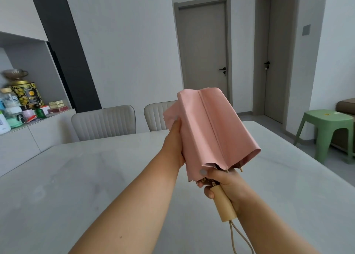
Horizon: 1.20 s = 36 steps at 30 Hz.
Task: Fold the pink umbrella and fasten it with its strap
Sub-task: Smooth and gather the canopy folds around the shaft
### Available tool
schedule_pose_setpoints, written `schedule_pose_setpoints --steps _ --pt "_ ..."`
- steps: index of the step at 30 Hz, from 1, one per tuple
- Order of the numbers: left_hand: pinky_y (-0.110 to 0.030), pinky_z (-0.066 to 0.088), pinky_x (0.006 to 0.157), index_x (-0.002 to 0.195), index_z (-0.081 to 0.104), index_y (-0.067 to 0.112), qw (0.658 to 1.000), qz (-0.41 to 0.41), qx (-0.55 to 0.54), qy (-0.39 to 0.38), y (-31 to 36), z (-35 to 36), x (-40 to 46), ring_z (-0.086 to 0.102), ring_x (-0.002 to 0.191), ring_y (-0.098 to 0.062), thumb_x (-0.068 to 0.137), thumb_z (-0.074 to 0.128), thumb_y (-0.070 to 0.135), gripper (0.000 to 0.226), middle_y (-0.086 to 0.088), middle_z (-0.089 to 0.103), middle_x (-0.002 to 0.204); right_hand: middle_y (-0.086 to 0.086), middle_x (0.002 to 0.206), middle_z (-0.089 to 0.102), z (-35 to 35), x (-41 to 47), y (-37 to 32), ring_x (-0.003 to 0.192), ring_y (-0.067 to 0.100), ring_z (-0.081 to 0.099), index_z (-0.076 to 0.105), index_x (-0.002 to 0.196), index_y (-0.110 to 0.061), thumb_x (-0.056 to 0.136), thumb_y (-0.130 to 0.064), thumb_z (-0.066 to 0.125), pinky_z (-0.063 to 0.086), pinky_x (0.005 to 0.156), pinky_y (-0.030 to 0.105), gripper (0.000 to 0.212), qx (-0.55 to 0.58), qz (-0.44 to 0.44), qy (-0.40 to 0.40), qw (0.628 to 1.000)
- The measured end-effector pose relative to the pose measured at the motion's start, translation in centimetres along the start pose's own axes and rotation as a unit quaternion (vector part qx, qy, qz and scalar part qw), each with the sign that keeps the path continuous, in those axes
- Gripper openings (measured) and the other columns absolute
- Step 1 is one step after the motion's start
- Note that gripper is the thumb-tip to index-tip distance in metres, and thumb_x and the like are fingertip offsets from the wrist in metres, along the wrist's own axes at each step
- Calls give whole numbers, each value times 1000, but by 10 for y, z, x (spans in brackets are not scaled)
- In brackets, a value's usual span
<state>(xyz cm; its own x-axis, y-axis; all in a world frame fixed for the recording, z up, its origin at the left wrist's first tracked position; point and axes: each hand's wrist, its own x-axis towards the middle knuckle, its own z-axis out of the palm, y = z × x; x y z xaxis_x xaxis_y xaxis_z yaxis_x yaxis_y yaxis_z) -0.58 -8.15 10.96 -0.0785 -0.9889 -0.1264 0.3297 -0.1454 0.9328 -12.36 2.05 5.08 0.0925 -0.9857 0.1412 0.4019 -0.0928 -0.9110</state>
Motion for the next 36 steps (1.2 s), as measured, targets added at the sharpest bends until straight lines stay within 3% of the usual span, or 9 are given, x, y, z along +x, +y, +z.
schedule_pose_setpoints --steps 5,8,16,17,18,23,29,33,36 --pt "-52 48 94 127 49 -4 925 213 208 236 48 -1 0 56 113 -43 72 45 49 76 -24 58 127 23 72 65 0 1 1 58 26 58 59 92 5 67 -1 66 39 39 26 27 -9 -6 -2 1000" --pt "-41 42 69 75 53 4 875 333 299 187 83 9 -6 48 78 -41 91 41 41 43 -17 54 75 24 73 65 0 1 1 57 26 58 60 91 4 67 0 65 40 40 27 25 -14 -8 -8 1000" --pt "-31 33 88 133 56 9 879 190 438 4 125 19 -7 40 95 -5 91 47 59 65 0 61 107 24 72 65 0 2 4 57 27 58 59 92 6 67 -1 66 40 39 27 27 -16 3 -18 1000" --pt "-29 32 84 129 58 5 878 190 439 -1 129 19 -10 34 123 -37 92 52 52 61 1 61 95 24 72 65 0 2 4 57 26 58 59 93 6 66 -1 66 40 39 27 29 -15 6 -16 1000" --pt "-28 33 79 117 65 4 876 190 443 -8 132 20 -12 60 95 -23 92 56 45 49 3 60 86 24 72 65 -1 3 4 57 26 58 59 94 7 65 -1 66 40 39 27 31 -15 8 -14 1000" --pt "-28 32 71 66 59 20 884 150 437 -71 141 14 -14 51 69 -9 87 62 18 22 9 59 65 24 72 64 0 3 6 58 27 58 57 100 7 65 -1 66 40 40 27 37 -17 14 -14 1000" --pt "-34 36 90 86 64 16 871 93 478 -68 141 10 -21 51 92 -21 73 65 28 18 -5 60 102 24 72 63 1 1 4 56 26 58 61 88 4 66 0 65 40 39 27 23 -14 16 -42 999" --pt "-28 43 70 98 59 11 936 100 318 -113 150 5 -20 58 65 -16 87 58 17 13 -3 62 69 25 71 64 1 1 6 57 27 57 60 92 7 65 0 65 40 39 26 29 -2 21 -32 999" --pt "-30 30 73 84 61 20 885 132 443 -65 150 6 -21 50 59 -9 89 57 23 7 6 60 69 25 73 64 -2 3 6 57 26 57 60 93 6 65 -1 67 40 39 26 30 7 22 -22 999"
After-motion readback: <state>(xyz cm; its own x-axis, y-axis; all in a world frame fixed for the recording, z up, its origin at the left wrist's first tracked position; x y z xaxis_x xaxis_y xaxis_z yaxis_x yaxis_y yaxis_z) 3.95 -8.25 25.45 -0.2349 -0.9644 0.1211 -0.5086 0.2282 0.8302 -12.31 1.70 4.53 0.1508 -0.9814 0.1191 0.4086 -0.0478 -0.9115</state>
